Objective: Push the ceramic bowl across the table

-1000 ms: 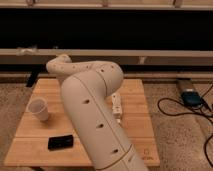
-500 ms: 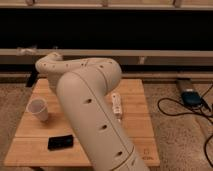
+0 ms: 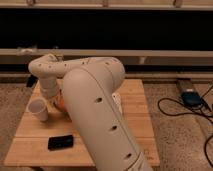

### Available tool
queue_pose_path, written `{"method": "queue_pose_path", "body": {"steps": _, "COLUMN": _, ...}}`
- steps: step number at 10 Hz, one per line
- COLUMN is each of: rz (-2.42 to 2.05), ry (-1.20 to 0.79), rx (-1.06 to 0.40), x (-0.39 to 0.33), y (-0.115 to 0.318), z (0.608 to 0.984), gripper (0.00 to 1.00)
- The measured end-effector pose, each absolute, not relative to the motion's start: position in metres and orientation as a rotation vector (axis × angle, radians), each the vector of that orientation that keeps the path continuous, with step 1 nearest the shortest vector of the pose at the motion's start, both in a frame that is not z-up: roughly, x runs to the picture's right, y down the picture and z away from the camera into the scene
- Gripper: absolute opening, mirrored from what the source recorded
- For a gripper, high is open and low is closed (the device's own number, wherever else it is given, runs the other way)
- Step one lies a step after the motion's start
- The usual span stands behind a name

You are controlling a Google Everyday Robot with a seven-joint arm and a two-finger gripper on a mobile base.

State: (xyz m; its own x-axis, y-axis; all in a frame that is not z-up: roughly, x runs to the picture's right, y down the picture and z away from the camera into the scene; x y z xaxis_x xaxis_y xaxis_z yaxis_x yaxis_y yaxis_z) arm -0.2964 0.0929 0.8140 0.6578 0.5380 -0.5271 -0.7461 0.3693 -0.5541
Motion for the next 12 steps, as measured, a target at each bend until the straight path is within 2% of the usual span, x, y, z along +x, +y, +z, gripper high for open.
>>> {"method": "queue_pose_path", "body": {"steps": 7, "rz": 0.943, "ry": 0.514, "rx": -0.943, "x": -0.208, "y": 0.148, "z": 0.803, "gripper": 0.0}}
{"method": "queue_pose_path", "body": {"steps": 12, "rz": 0.982, "ry": 0.611, "rx": -0.848, "x": -0.17, "y": 0.138, "z": 0.839, "gripper": 0.01}}
